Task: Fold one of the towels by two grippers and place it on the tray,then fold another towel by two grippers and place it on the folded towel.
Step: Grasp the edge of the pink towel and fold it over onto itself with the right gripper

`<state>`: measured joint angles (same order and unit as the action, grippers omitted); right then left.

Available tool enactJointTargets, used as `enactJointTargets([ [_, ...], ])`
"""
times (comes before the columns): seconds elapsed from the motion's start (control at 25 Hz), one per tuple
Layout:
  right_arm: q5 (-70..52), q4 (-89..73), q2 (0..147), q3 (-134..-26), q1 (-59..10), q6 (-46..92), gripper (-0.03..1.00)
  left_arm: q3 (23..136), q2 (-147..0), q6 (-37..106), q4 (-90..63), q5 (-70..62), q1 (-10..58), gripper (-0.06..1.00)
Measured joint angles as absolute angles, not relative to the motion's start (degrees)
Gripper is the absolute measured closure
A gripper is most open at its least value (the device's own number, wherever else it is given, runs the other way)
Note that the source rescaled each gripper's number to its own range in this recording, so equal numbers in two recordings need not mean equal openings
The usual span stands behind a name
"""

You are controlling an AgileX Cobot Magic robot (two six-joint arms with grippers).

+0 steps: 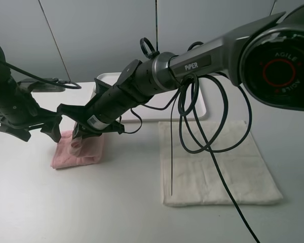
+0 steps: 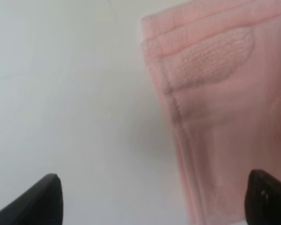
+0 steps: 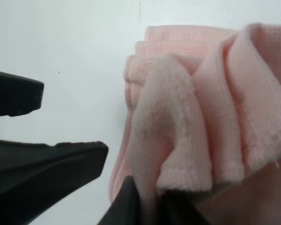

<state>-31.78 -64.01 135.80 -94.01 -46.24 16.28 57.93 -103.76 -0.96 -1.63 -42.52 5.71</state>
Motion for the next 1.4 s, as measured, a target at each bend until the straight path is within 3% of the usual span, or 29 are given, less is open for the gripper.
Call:
enactJointTargets([
  [0.52, -31.4, -68.9, 135.8, -94.0, -46.2, 19.4, 0.91, 57.9, -94.8, -0.7, 0.0, -45.6, 5.7, -0.05],
  [0.6, -31.4, -70.8, 135.8, -94.0, -46.2, 20.9, 0.84, 57.9, -94.6, -0.7, 0.0, -45.8, 5.7, -0.05],
  [0.8, -31.8, -79.3, 135.8, -94.0, -46.2, 25.8, 0.57, 57.9, -94.6, -0.7, 0.0, -46.0, 5.7, -0.05],
  [1.04, -32.9, -82.9, 135.8, -94.0, -46.2, 30.1, 0.54, 57.9, -94.6, -0.7, 0.0, -46.0, 5.7, -0.05],
  [1.4, -35.1, -70.0, 135.8, -94.0, -43.2, 27.8, 0.53, 57.9, -94.6, -0.7, 0.0, -46.0, 5.7, -0.05],
])
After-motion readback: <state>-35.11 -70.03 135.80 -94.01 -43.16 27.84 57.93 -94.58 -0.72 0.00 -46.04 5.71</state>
